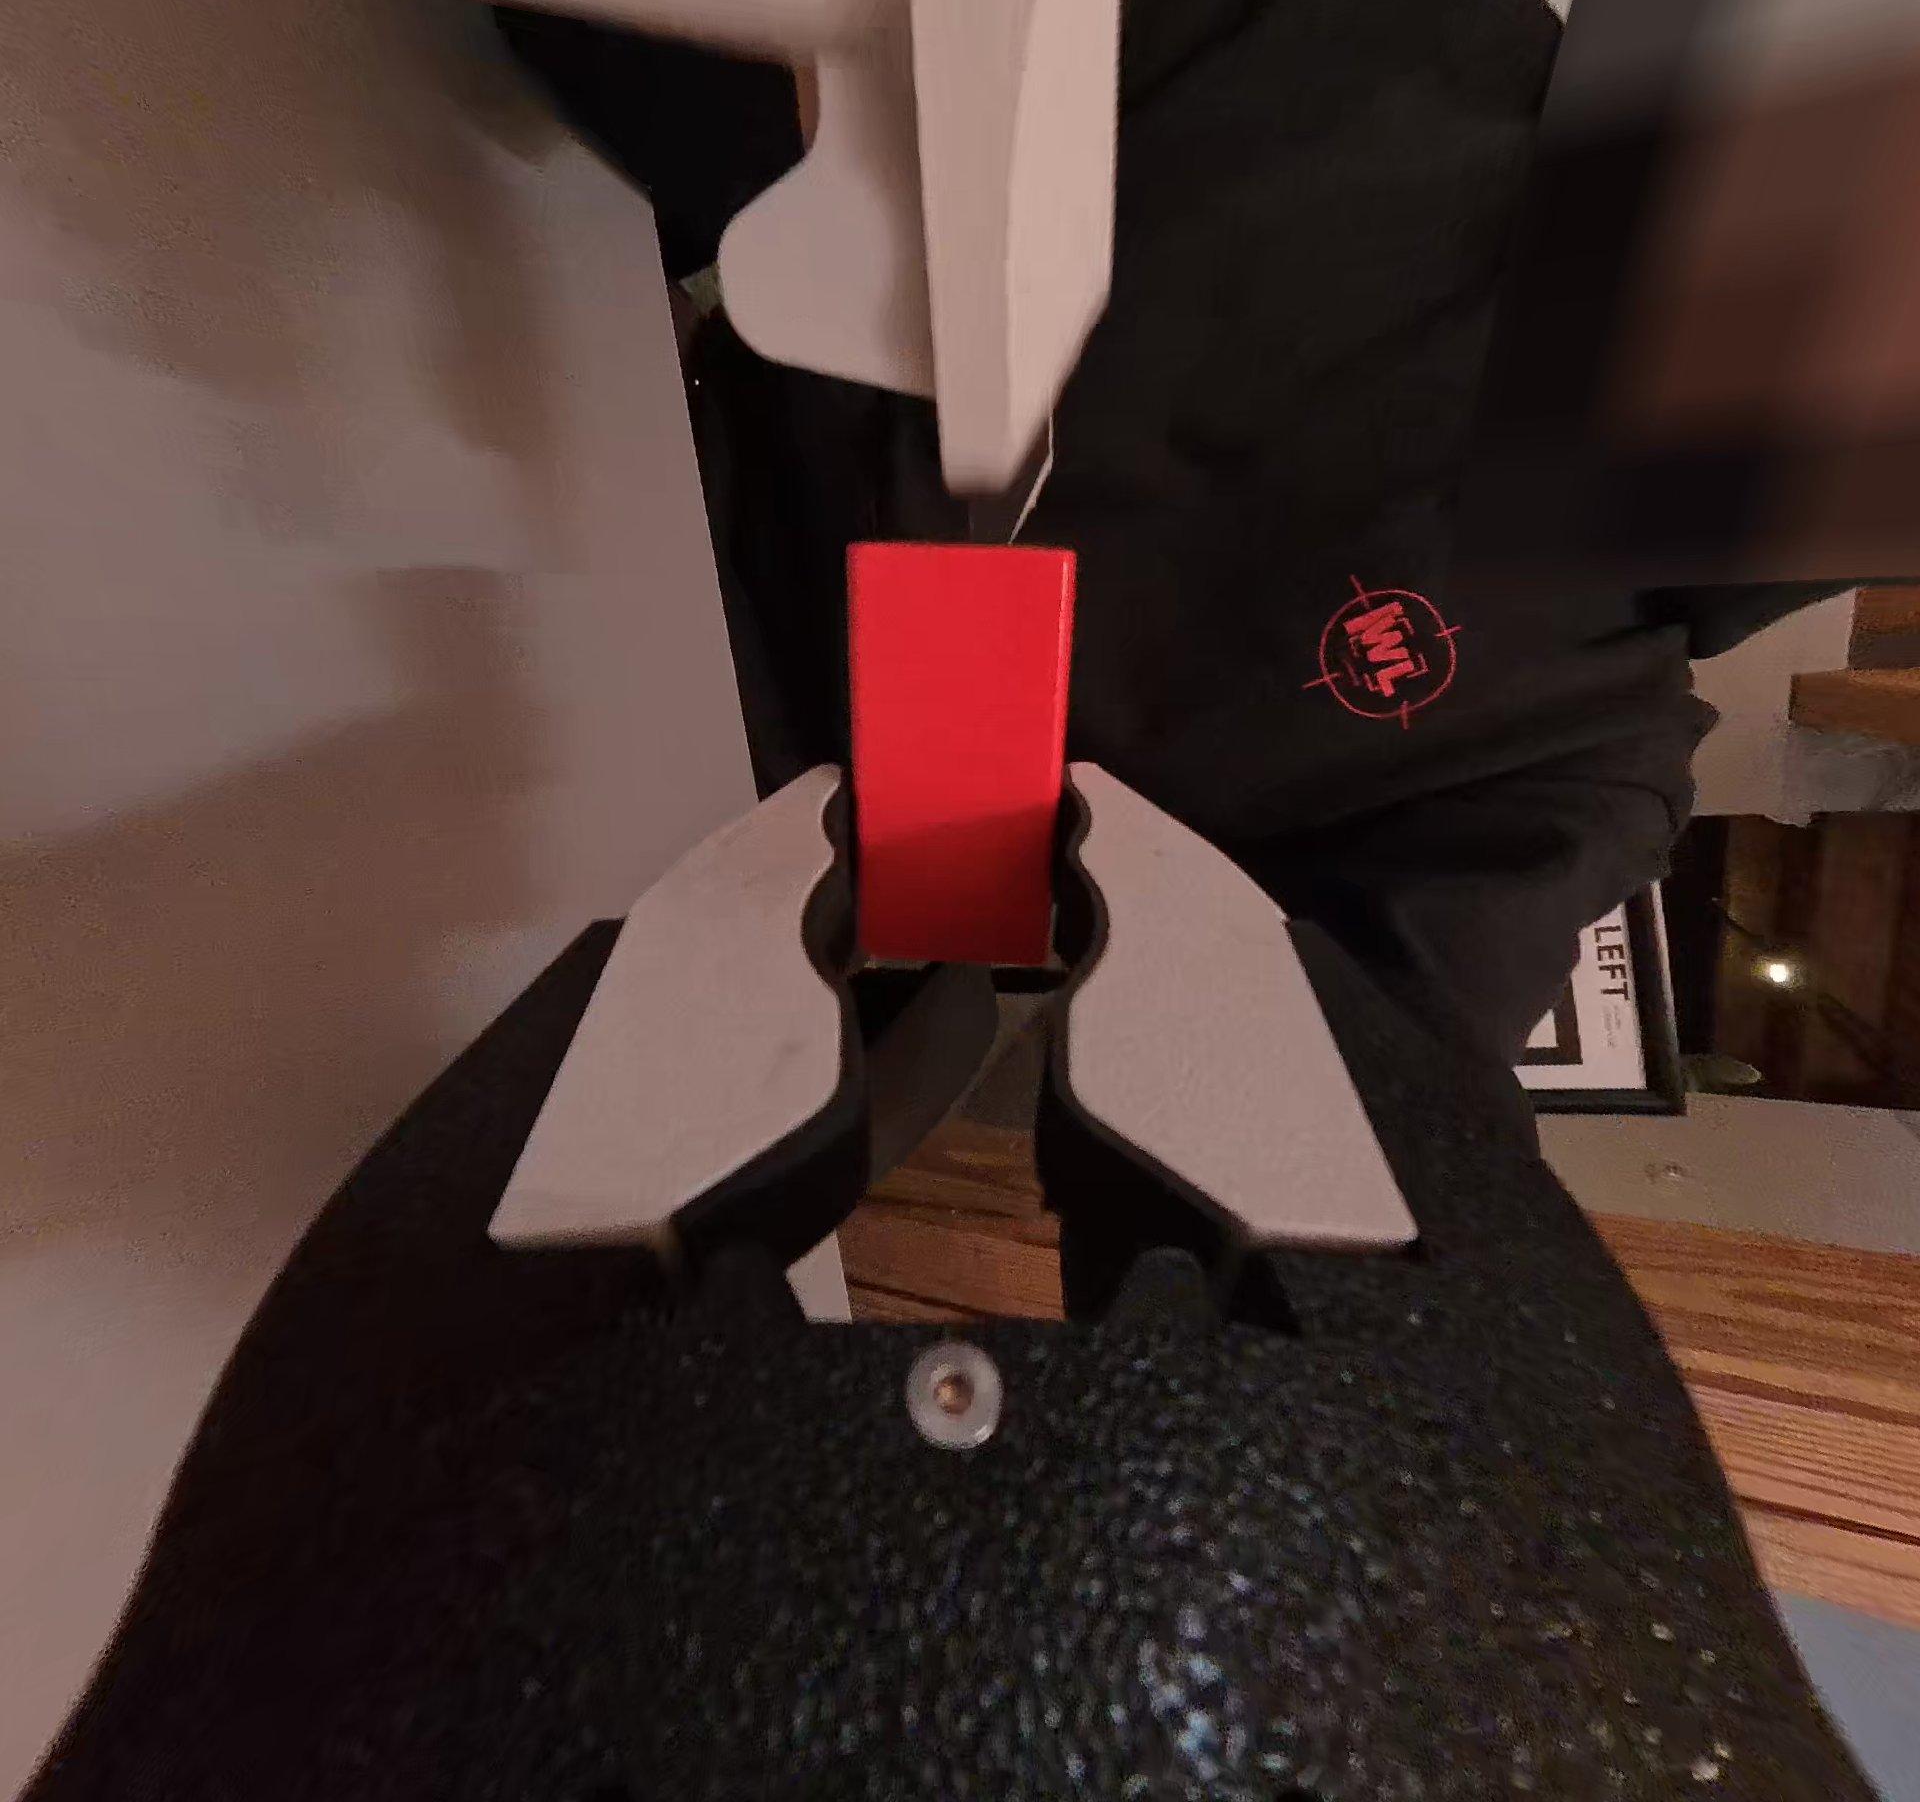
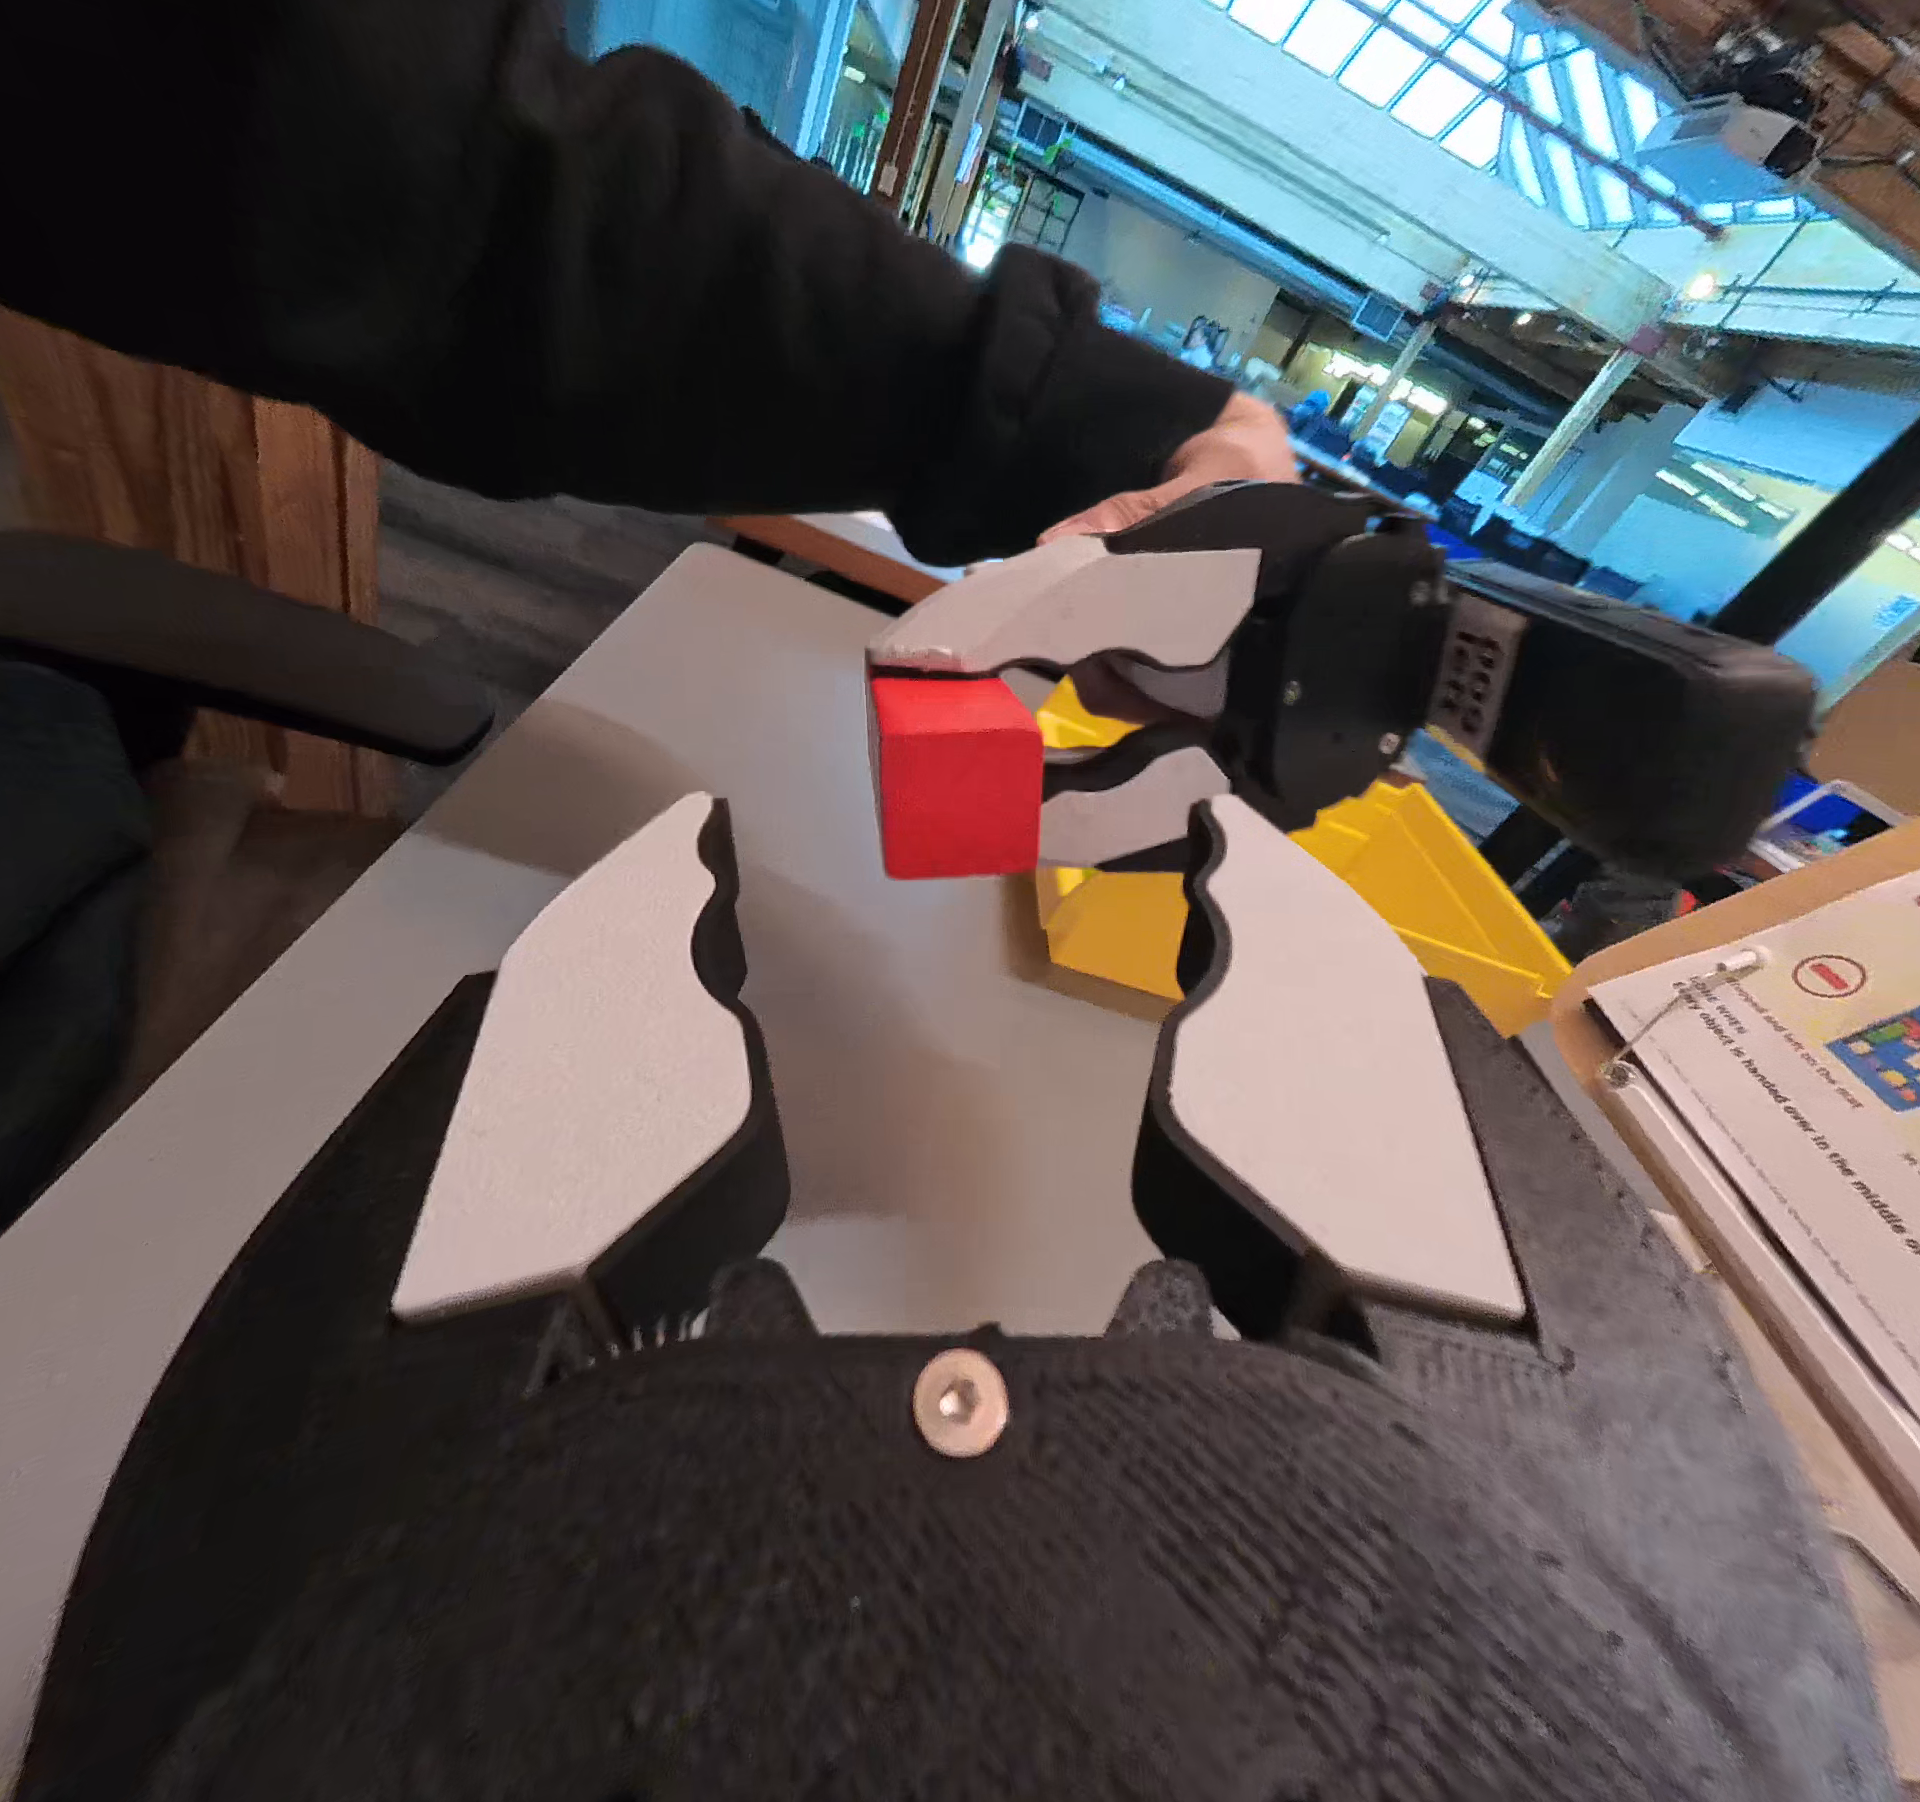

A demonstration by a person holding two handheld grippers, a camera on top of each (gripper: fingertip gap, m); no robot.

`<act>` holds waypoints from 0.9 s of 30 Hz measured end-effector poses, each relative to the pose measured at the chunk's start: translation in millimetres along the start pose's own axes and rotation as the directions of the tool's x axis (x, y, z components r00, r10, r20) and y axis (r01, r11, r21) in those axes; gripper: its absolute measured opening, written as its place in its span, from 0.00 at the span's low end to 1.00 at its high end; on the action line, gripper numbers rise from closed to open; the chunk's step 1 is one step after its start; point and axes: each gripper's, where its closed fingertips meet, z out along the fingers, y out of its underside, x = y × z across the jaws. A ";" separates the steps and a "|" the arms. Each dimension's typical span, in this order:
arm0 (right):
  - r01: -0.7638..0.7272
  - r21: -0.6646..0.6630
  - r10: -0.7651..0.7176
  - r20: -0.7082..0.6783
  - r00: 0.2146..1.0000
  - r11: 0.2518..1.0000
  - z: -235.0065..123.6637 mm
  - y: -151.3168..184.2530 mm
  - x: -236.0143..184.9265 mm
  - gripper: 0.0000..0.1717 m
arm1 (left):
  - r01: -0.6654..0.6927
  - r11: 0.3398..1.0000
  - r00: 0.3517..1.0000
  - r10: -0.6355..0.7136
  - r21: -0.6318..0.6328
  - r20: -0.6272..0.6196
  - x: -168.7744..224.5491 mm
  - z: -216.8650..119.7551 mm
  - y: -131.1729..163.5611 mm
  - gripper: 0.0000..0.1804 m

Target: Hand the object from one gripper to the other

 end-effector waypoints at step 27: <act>-0.013 -0.131 -0.002 -0.112 0.994 0.991 -20.7 24.5 29.8 0.21 | -0.064 0.967 0.995 0.044 0.247 0.087 -17.3 -7.8 -41.5 0.25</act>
